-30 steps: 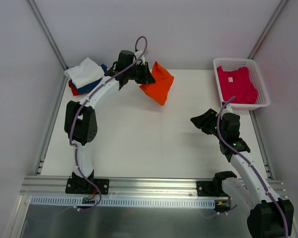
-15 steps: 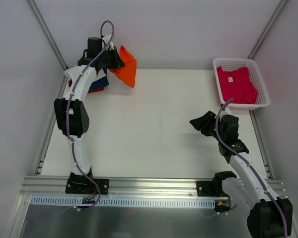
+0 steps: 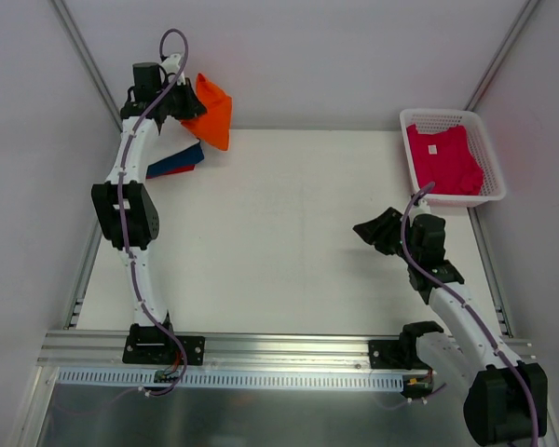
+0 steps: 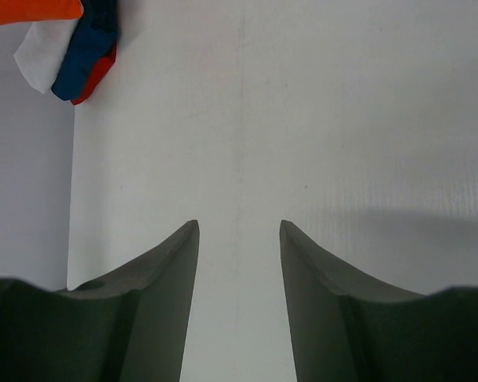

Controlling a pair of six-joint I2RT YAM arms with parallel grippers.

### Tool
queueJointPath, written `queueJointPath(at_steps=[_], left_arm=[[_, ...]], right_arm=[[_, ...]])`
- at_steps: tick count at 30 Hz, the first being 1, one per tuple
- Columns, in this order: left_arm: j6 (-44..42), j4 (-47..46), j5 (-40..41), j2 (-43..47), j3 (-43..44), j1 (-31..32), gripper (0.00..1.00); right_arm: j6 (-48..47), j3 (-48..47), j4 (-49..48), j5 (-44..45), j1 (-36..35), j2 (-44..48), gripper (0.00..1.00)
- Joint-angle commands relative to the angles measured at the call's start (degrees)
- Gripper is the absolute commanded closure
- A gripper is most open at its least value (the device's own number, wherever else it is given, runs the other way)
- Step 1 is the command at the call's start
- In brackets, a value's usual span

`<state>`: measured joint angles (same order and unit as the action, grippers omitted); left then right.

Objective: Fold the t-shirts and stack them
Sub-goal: Neatly place the folded tshirt to the corner

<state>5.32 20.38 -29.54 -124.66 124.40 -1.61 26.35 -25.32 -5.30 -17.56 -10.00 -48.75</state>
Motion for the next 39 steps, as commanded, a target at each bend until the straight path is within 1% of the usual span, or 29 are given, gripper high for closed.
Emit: queueJointPath(at_steps=[1,7,14,20,26,29,35,36,37,38,39], left_arm=[[-4.35,-2.10,-1.31,-0.49,4.01,-2.52,1.00],[-4.27,-3.68,-0.44,-2.25,6.47,-6.74,1.00],[-3.92,-5.00,1.85,-1.90,5.24,-10.78,1.00],[-2.16,-7.63,3.70,-0.76,-0.20,-15.08,1.00],[0.30,-11.15,6.07,0.56,-8.28,-18.07,1.00],[1.44,-11.77,7.74,0.04,-9.70,-18.43,1.00],[4.25,-11.77,7.39,-2.51,-10.84,-19.14,1.00],[4.52,-11.77,7.30,-2.78,-11.02,-19.14,0.97],[5.04,-11.77,7.30,-2.95,-11.11,-19.14,0.88],[5.31,-11.77,6.96,-3.13,-11.28,-19.14,0.67],[5.31,-11.68,6.78,-3.13,-11.28,-19.14,0.56]], right_arm=[[0.37,0.45,-3.23,-1.77,-0.20,-0.38,0.52],[0.28,0.71,-3.31,-2.83,-0.37,-1.08,0.52],[0.46,0.89,-4.19,-4.23,-0.72,-3.28,0.52],[0.55,0.80,-4.63,-5.29,-0.90,-4.33,0.52],[0.55,0.54,-5.07,-5.99,-0.90,-4.95,0.52],[0.63,0.45,-4.98,-6.17,-0.90,-4.86,0.52],[0.81,0.45,-4.81,-6.26,-0.90,-4.16,0.52],[0.81,0.54,-4.72,-6.26,-0.90,-4.07,0.52],[0.81,0.62,-4.72,-6.26,-0.90,-3.90,0.52],[0.90,0.62,-4.63,-6.26,-0.99,-3.81,0.52],[0.90,0.62,-4.63,-6.26,-0.90,-3.72,0.52]])
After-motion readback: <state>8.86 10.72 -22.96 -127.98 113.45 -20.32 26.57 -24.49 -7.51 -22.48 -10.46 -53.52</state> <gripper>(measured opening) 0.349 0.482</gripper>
